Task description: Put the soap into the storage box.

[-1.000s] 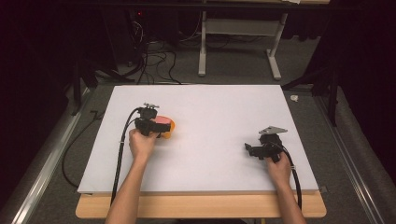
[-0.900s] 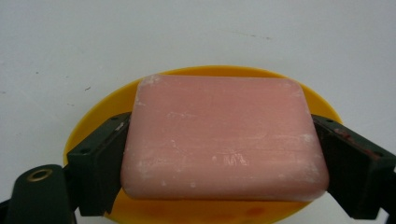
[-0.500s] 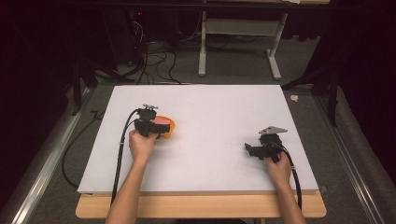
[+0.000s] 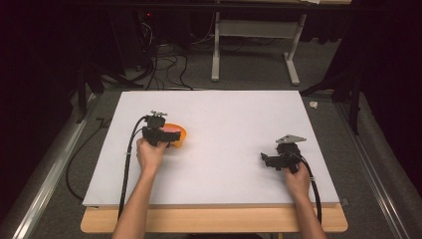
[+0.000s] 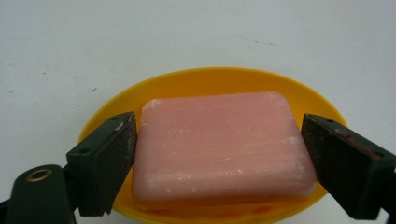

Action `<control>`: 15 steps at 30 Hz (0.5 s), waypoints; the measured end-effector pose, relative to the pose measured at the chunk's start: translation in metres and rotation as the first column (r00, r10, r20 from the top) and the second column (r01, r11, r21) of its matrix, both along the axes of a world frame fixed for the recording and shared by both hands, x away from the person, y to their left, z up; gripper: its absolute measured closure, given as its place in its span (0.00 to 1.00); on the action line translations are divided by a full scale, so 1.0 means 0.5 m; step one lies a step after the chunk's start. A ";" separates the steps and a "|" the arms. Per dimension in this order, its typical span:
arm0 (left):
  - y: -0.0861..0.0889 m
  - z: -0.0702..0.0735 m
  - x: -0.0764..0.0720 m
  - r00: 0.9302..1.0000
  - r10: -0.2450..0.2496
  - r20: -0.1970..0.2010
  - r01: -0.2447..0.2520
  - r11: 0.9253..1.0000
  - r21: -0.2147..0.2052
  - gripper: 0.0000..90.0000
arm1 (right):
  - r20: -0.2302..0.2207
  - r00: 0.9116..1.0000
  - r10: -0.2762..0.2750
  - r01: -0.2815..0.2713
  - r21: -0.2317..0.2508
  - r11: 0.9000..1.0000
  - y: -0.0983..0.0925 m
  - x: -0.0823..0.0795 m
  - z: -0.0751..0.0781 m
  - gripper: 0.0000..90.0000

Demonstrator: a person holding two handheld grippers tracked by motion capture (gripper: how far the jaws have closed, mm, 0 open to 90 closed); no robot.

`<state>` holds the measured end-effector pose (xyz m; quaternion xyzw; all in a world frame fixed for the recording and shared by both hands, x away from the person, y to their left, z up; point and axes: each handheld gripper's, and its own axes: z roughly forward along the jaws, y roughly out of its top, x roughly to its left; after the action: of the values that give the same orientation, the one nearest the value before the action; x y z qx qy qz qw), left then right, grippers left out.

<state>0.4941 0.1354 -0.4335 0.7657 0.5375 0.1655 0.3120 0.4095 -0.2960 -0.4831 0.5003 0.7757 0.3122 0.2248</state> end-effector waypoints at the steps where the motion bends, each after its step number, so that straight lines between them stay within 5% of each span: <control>1: 0.000 0.001 -0.001 1.000 -0.001 0.005 0.001 1.000 -0.003 0.15 | 0.000 1.000 0.000 0.000 0.001 1.000 0.000 0.000 0.000 0.19; 7: 0.011 0.019 -0.007 0.999 0.001 0.040 0.001 0.999 -0.050 0.16 | 0.000 1.000 0.000 0.000 0.000 1.000 0.000 0.000 0.000 0.19; 15: 0.021 0.038 -0.023 0.996 -0.002 0.085 0.005 0.999 -0.037 0.16 | 0.001 1.000 0.001 -0.001 -0.001 1.000 0.000 0.000 0.000 0.19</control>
<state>0.4825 0.1458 -0.4147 0.7530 0.5255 0.1871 0.3491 0.4096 -0.2961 -0.4832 0.4996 0.7760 0.3124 0.2250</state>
